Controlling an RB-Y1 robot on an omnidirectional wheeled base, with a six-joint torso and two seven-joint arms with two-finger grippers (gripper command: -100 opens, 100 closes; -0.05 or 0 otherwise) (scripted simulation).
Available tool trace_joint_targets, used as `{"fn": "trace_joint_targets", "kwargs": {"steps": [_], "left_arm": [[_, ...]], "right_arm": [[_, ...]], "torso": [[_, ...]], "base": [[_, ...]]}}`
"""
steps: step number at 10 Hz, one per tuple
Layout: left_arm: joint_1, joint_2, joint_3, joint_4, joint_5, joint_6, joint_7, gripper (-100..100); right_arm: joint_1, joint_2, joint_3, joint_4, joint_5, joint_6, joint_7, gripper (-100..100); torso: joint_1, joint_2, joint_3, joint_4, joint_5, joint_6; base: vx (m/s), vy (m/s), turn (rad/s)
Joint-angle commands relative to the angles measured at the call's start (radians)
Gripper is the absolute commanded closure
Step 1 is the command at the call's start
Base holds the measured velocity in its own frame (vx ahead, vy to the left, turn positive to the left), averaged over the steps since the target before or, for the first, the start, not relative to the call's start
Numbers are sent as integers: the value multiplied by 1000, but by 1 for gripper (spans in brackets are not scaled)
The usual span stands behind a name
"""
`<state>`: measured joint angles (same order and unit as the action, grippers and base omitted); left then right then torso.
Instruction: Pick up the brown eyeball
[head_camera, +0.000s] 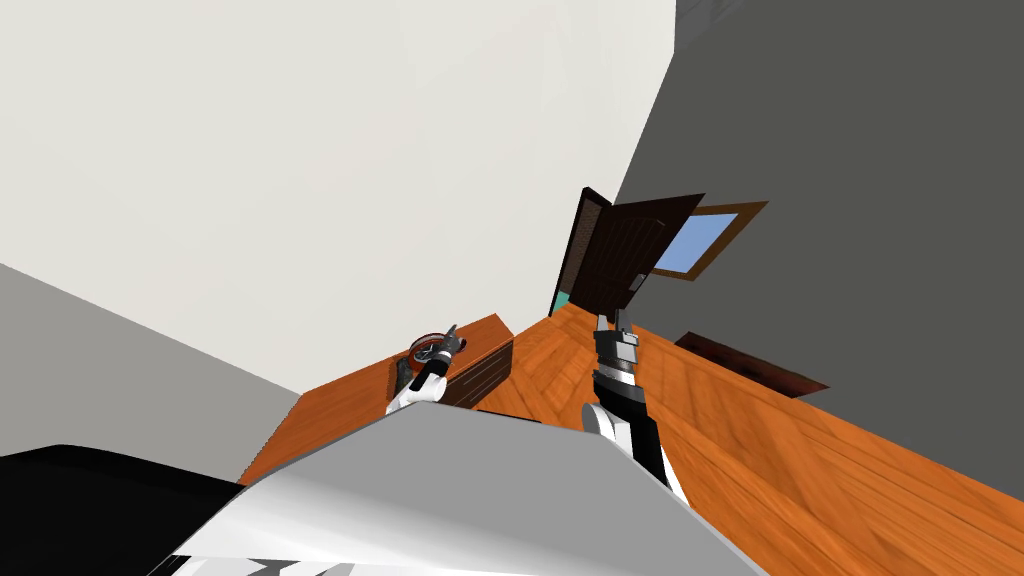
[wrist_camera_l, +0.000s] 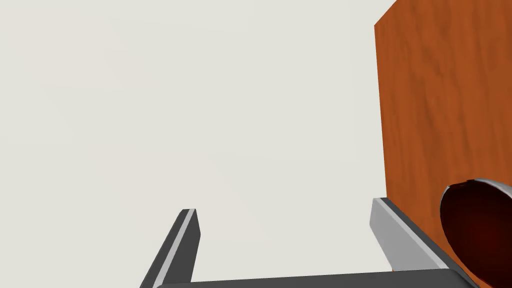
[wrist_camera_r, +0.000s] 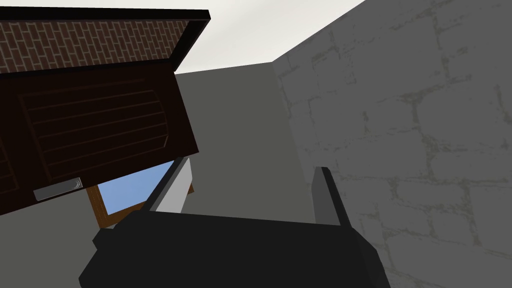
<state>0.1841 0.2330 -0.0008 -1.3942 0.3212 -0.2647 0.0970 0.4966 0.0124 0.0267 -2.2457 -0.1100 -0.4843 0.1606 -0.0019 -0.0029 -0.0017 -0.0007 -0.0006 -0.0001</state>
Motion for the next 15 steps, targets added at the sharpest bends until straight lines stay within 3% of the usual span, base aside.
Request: {"fn": "trace_joint_targets", "kwargs": {"steps": [1, 5, 6, 8, 11, 15], "left_arm": [[-30, 15, 0, 50, 29, 50, 3, -100], [-71, 39, -5, 176, 63, 112, 8, -100], [-71, 39, -5, 179, 63, 112, 8, -100], [-110, 66, -11, 260, 91, 167, 12, -100], [-130, 80, -14, 325, 103, 202, 13, -100], [-185, 124, -24, 457, 134, 290, 15, -100]], "right_arm": [[0, 0, 0, 0, 0, 0, 0, 0], [0, 0, 0, 0, 0, 0, 0, 0], [0, 0, 0, 0, 0, 0, 0, 0], [0, 0, 0, 0, 0, 0, 0, 0], [0, 0, 0, 0, 0, 0, 0, 0], [0, 0, 0, 0, 0, 0, 0, 0]], "torso": [[0, 0, 0, 0, 0, 0], [0, 1, 0, 0, 0, 0], [0, 1, 1, 0, 0, 0], [0, 1, 1, 0, 0, 0], [0, 0, 0, 0, 0, 0], [0, 1, 0, 0, 0, 0]], "base": [[60, -58, -10], [36, -39, -6], [22, -27, -2], [40, -42, -18], [37, -29, -8], [35, -33, -16]]}}
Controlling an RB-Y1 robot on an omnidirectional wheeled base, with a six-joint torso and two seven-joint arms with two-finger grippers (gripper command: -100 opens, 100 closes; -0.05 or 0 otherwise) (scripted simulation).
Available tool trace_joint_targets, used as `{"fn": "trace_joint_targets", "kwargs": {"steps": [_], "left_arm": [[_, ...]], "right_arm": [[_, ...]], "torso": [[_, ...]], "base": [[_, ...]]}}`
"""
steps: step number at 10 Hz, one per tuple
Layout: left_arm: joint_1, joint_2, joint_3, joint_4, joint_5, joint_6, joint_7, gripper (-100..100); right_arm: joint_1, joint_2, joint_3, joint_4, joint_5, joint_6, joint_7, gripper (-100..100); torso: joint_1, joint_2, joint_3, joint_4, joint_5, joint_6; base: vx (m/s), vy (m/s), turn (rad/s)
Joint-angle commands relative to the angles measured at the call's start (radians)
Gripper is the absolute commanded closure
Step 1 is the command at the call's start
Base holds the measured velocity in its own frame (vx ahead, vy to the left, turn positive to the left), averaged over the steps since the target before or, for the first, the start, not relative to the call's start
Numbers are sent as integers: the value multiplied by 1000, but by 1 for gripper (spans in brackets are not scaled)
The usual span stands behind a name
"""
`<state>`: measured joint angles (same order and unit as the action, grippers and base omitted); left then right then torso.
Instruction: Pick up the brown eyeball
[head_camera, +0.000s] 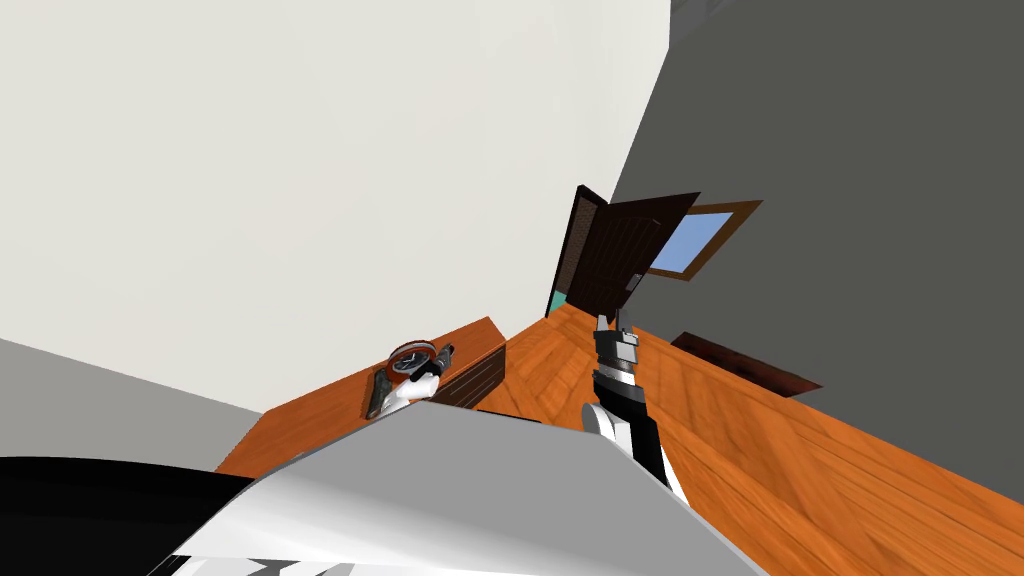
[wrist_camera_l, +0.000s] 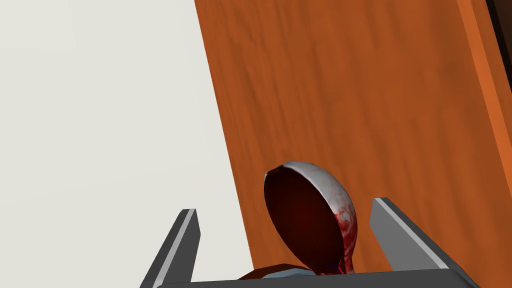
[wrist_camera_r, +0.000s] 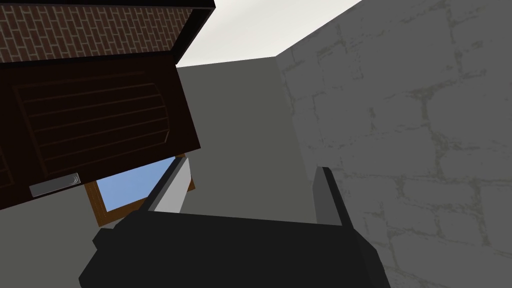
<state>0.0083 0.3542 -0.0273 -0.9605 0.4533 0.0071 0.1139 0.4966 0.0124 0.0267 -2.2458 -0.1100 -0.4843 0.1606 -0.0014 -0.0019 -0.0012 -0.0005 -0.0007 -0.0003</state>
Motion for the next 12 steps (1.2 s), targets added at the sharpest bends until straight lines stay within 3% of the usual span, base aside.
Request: {"fn": "trace_joint_targets", "kwargs": {"steps": [1, 4, 8, 12], "left_arm": [[-26, 17, -1, 50, 11, 46, -2, -100], [-42, 31, -5, 105, 19, 73, -2, -100], [-97, 87, -16, 236, 47, 164, -2, -100], [-134, 142, -24, 321, 66, 226, -1, -100]], "right_arm": [[0, 0, 0, 0, 0, 0, 0, 0], [0, 0, 0, 0, 0, 0, 0, 0], [0, 0, 0, 0, 0, 0, 0, 0], [0, 0, 0, 0, 0, 0, 0, 0]], "torso": [[0, 0, 0, 0, 0, 0], [0, 0, 0, 0, 0, 0], [0, -1, 0, 0, 0, 0], [0, 0, 0, 0, 0, 0]], "base": [[42, -36, -23], [31, -20, -10], [35, -30, -21], [33, -27, -14]]}}
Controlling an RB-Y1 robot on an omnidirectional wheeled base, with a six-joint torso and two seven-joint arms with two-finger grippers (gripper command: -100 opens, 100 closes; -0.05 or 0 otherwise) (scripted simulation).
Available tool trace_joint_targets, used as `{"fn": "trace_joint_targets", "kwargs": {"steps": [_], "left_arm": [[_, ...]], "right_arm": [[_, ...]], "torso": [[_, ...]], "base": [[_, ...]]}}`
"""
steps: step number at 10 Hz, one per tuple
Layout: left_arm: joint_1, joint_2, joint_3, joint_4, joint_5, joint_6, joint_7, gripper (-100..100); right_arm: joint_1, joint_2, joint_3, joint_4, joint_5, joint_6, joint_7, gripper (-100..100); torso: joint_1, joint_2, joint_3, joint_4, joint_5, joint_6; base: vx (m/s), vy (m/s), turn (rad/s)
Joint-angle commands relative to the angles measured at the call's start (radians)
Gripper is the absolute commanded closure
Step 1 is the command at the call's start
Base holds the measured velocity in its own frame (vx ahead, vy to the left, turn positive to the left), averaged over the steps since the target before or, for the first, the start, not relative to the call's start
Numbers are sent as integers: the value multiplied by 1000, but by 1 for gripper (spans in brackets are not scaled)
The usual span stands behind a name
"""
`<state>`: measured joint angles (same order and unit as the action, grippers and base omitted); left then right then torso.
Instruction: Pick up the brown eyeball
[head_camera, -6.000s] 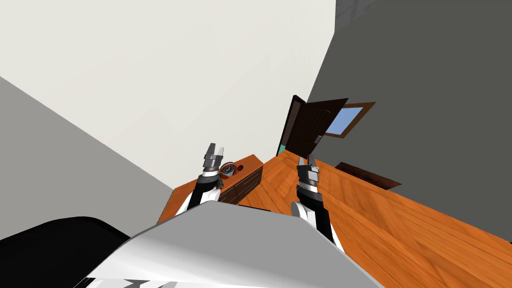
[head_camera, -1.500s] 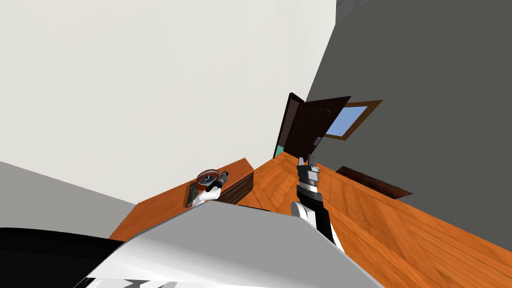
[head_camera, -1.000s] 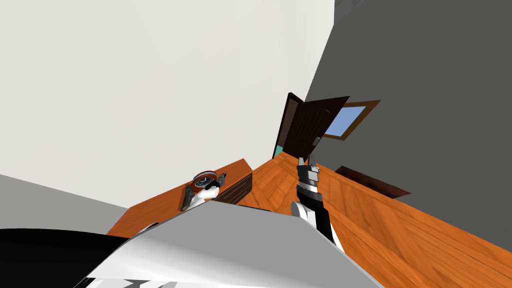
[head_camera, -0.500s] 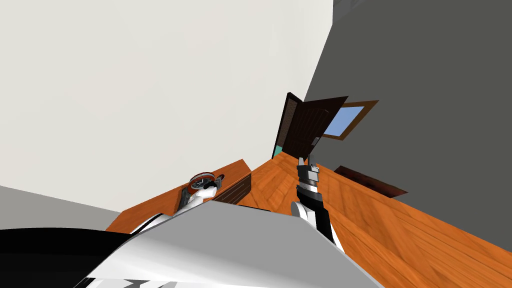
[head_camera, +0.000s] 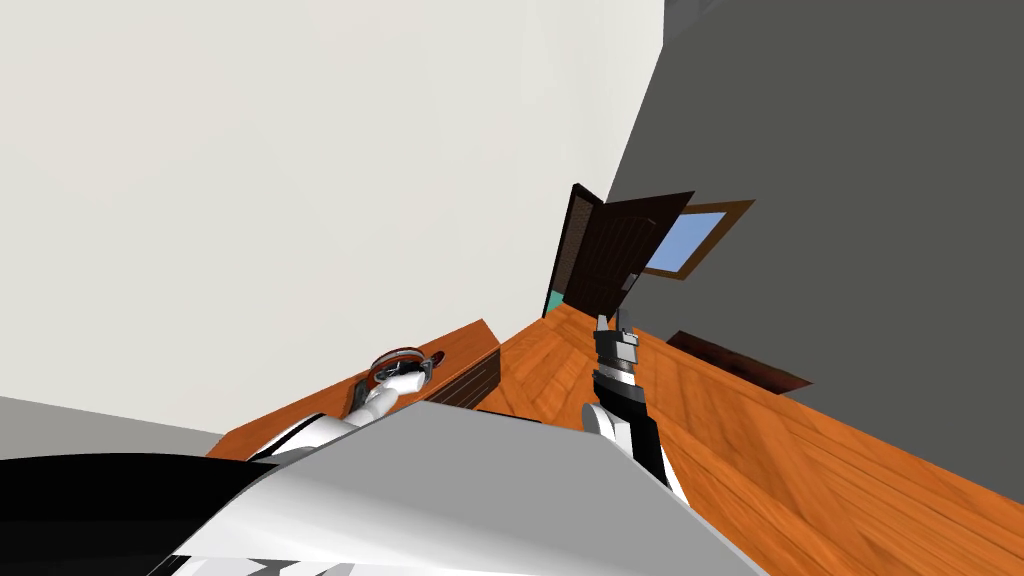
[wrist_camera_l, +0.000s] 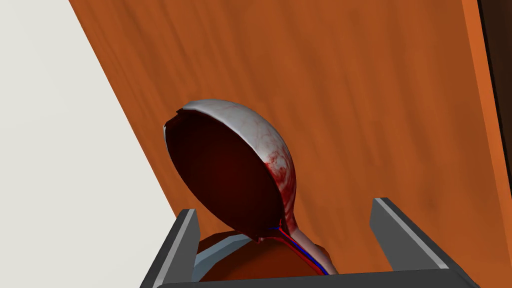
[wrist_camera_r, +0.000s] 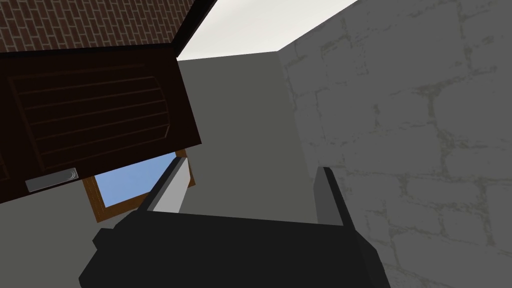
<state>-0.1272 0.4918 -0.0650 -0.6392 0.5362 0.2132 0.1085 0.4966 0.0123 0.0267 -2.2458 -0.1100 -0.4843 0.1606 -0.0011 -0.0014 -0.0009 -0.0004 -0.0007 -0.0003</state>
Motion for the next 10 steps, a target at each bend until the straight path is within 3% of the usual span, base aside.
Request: {"fn": "trace_joint_targets", "kwargs": {"steps": [1, 2, 3, 8, 10], "left_arm": [[0, 0, 0, 0, 0, 0, 0, -100], [-1, 1, 0, 3, 1, 2, -1, 0], [-12, -4, 15, 34, -8, -12, 4, -100], [-66, -27, 91, 190, -48, -82, 27, -100], [-76, -32, 106, 219, -56, -96, 32, -100]], "right_arm": [[0, 0, 0, 0, 0, 0, 0, 0], [0, 0, 0, 0, 0, 0, 0, 0], [0, 0, 0, 0, 0, 0, 0, 0], [0, 0, 0, 0, 0, 0, 0, 0], [0, 0, 0, 0, 0, 0, 0, 0]], "torso": [[0, 0, 0, 0, 0, 0], [1, 1, 0, 0, 0, 0], [1, 1, 1, 0, 0, 0], [5, 5, 3, 1, 1, 0], [4, 4, 2, 1, 1, 0]], "base": [[12, -10, -1], [0, 0, 0], [-20, 15, -123], [-51, 49, -196], [-31, 29, -89]]}}
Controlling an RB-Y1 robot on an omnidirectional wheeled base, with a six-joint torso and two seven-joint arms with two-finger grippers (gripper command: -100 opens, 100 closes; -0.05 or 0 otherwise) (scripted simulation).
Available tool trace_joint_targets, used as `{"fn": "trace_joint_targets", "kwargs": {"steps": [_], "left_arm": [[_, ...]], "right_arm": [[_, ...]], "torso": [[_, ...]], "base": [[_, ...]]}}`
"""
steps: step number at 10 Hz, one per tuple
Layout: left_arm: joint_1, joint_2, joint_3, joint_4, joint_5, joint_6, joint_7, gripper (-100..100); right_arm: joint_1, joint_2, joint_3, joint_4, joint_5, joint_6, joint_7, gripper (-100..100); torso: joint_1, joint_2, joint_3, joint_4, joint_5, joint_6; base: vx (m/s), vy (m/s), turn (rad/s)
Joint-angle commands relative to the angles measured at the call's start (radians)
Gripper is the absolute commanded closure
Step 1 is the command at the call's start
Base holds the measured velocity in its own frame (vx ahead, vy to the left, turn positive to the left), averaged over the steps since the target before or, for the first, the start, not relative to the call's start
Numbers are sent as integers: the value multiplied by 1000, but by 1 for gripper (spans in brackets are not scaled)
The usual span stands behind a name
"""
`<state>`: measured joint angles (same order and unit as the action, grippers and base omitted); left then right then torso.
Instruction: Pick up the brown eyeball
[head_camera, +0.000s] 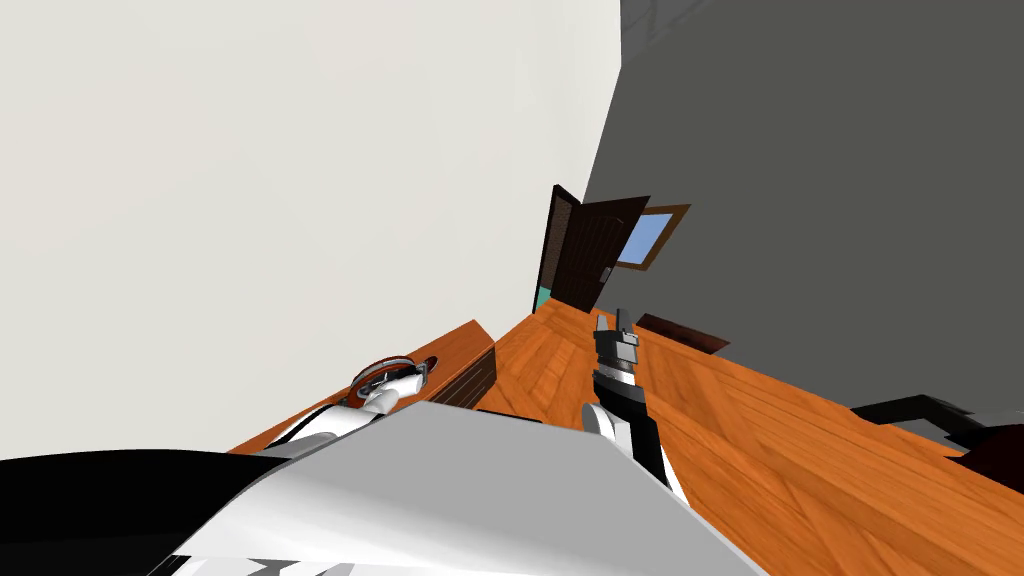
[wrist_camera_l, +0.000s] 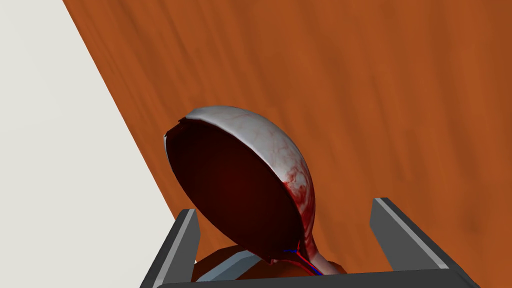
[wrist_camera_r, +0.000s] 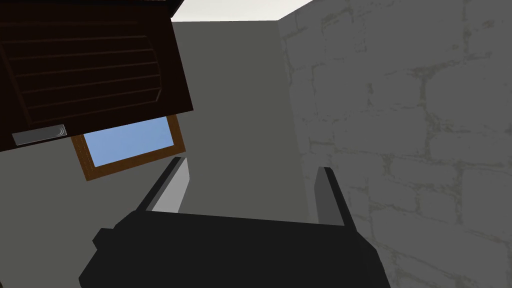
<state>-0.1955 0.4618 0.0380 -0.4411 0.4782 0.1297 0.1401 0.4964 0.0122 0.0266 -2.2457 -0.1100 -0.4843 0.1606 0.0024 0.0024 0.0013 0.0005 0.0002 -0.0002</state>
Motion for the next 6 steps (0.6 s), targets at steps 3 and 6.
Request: {"fn": "trace_joint_targets", "kwargs": {"steps": [3, 6], "left_arm": [[-30, -11, 33, 85, -15, -41, 10, -100], [-39, -14, 43, 114, -17, -56, 13, -100]], "right_arm": [[0, 0, 0, 0, 0, 0, 0, 0], [0, 0, 0, 0, 0, 0, 0, 0]], "torso": [[1, 1, 0, 0, 0, 0], [0, 0, 0, 0, 0, -1]], "base": [[-42, 35, -159], [-24, 18, -55]]}}
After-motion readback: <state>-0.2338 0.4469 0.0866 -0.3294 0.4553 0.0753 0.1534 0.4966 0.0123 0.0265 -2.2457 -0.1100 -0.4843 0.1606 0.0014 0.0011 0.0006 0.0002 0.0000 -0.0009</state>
